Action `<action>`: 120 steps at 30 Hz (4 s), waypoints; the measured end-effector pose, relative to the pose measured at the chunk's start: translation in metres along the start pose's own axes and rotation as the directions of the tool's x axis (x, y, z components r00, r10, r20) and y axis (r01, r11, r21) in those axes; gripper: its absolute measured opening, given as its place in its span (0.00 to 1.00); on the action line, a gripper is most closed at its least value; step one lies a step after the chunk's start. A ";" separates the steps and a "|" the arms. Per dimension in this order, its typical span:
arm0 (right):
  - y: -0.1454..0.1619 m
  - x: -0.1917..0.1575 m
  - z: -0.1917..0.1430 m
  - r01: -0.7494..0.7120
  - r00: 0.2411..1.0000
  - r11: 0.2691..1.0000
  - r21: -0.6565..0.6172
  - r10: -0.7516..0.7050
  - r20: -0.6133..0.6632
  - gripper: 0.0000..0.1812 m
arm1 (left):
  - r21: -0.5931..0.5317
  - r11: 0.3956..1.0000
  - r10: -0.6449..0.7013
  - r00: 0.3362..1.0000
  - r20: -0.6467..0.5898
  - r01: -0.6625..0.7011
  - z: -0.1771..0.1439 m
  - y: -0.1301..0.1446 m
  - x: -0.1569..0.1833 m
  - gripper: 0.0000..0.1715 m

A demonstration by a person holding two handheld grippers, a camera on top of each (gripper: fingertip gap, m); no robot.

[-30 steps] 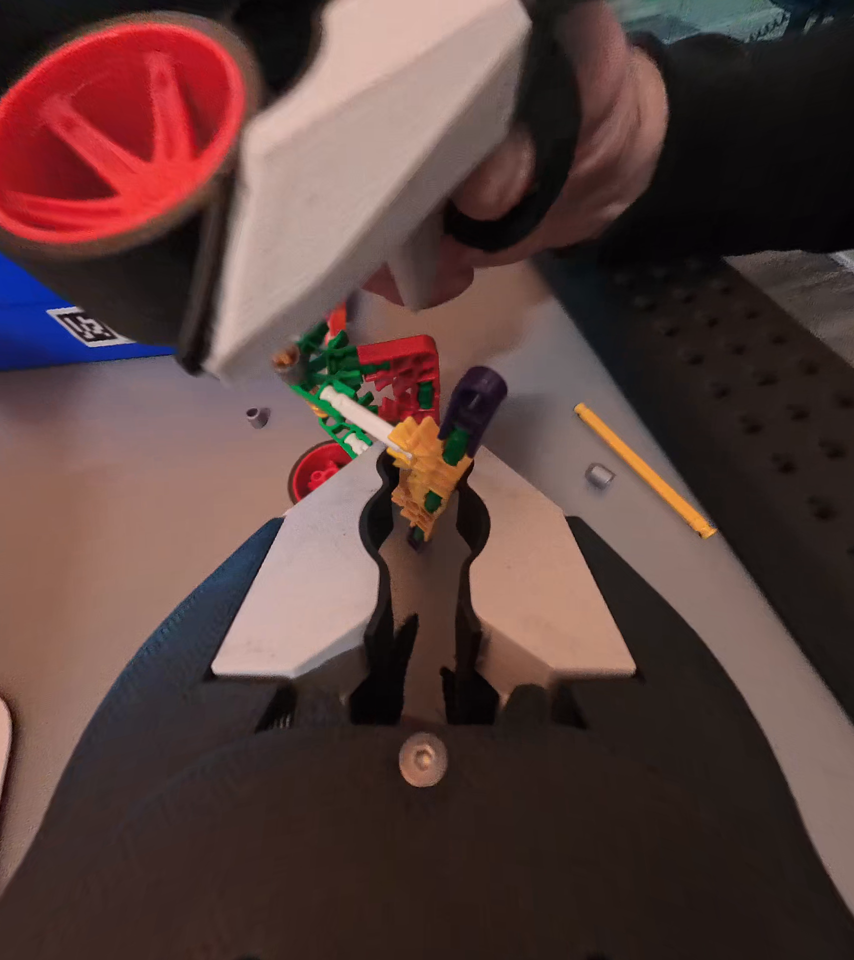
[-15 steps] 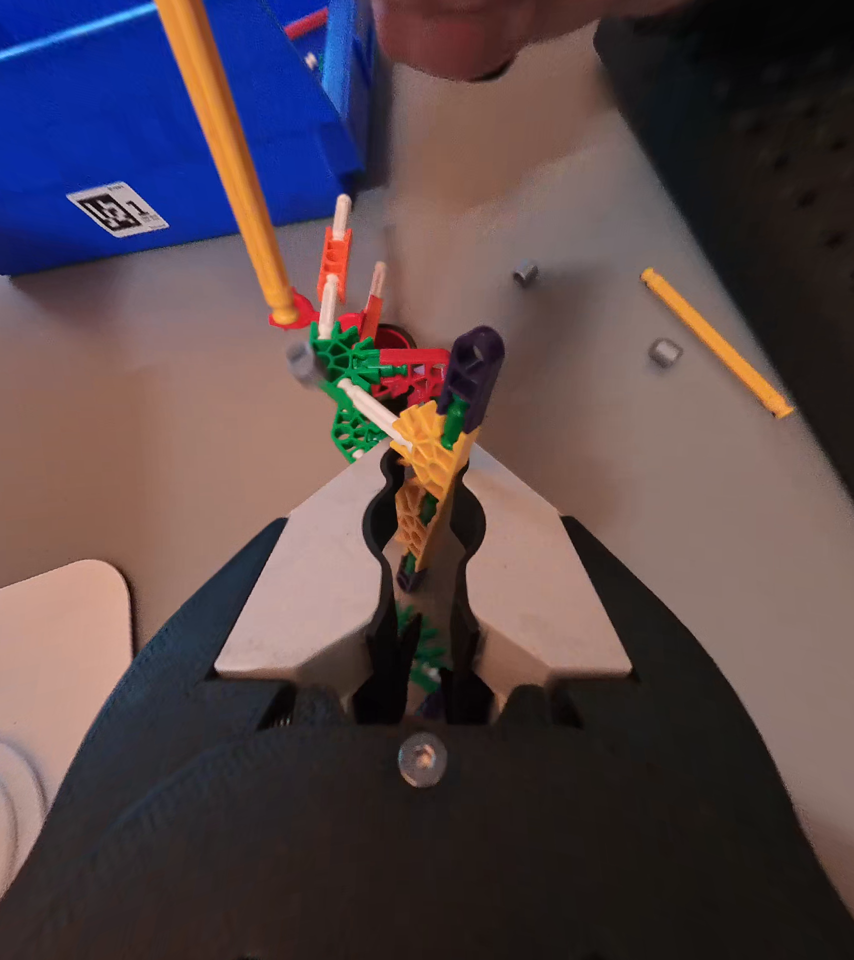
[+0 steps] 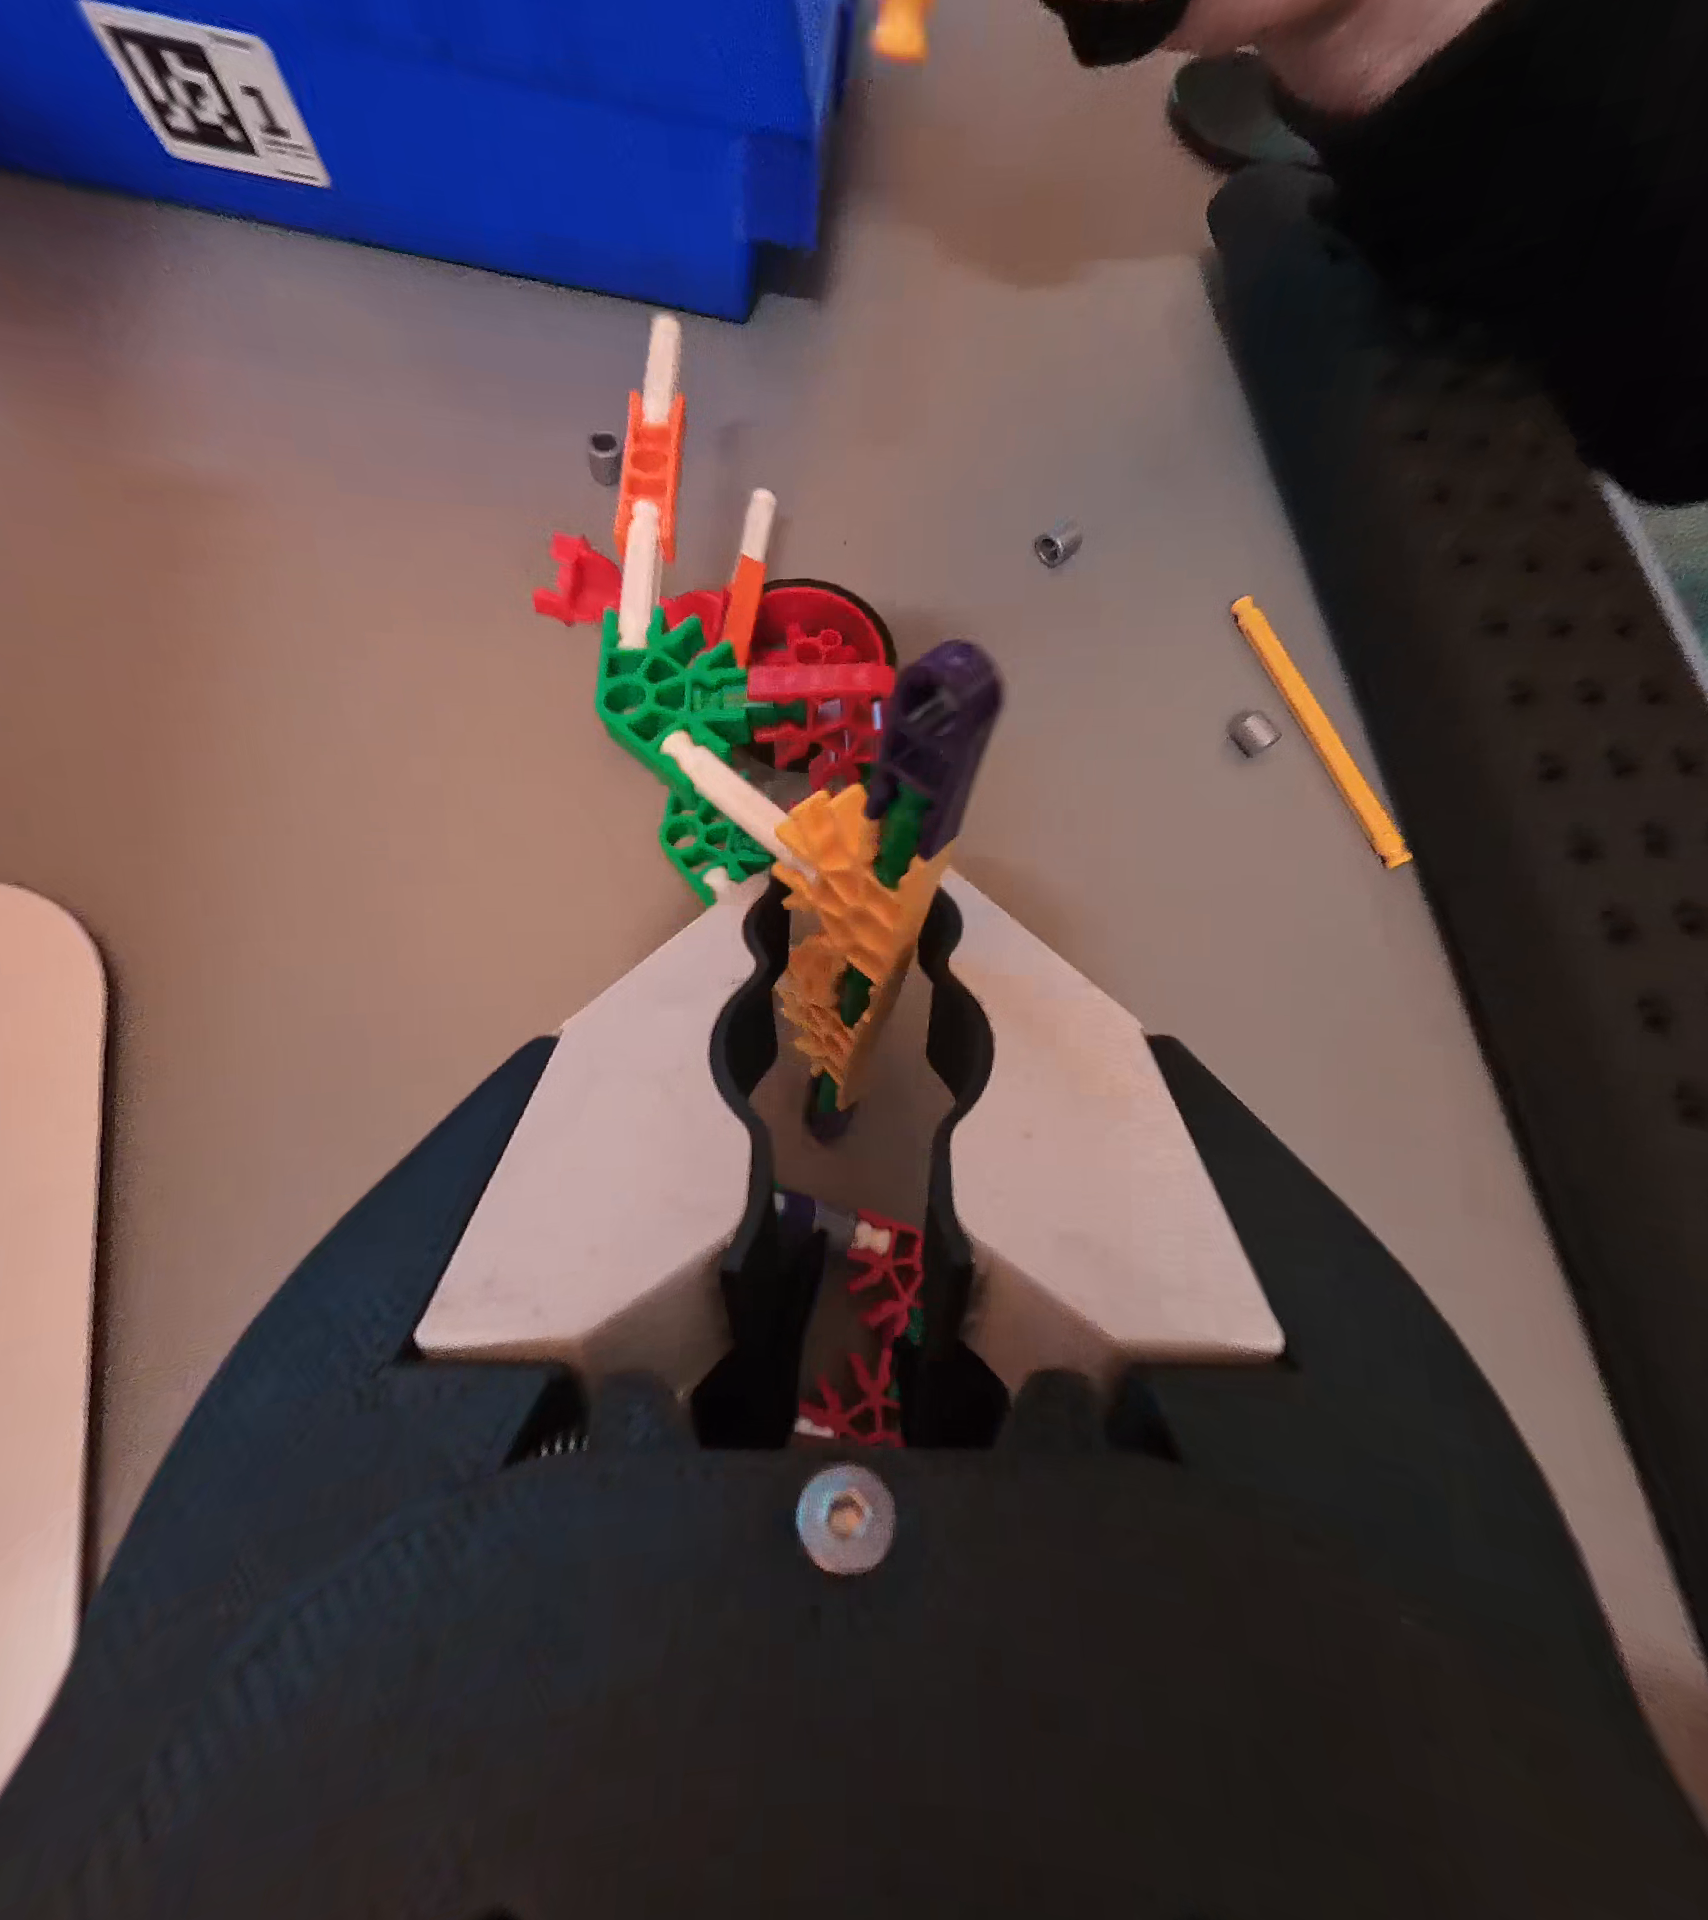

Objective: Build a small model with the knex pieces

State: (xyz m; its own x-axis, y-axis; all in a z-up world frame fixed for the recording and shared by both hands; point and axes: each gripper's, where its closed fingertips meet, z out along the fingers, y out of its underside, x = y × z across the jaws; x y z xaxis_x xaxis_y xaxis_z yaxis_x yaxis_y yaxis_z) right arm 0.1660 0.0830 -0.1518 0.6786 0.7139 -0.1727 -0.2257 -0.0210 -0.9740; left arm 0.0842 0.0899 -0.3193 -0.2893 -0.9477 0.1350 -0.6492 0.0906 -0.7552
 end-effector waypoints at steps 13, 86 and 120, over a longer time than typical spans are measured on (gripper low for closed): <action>0.016 -0.014 0.015 -0.079 0.992 0.996 -0.051 0.083 0.092 0.26 | -0.206 0.978 -0.007 0.984 0.176 0.044 -0.033 0.031 -0.025 0.48; 0.030 -0.059 0.041 0.684 0.694 0.700 -0.206 -0.711 -0.112 0.26 | 0.351 0.897 0.150 0.933 0.327 -0.267 -0.012 -0.115 0.037 0.01; 0.067 0.013 0.032 0.193 0.938 0.927 -0.322 -0.271 -0.215 0.09 | 0.239 0.961 0.030 0.911 0.410 -0.139 -0.010 -0.095 0.019 0.01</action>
State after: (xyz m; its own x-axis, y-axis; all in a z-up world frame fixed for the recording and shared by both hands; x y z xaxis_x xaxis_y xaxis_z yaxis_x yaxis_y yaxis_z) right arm 0.1372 0.1130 -0.2142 0.8482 0.5250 0.0700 0.1473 -0.1068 -0.9833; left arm 0.1333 0.0661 -0.2383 0.0057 -0.9867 -0.1627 -0.4152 0.1457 -0.8980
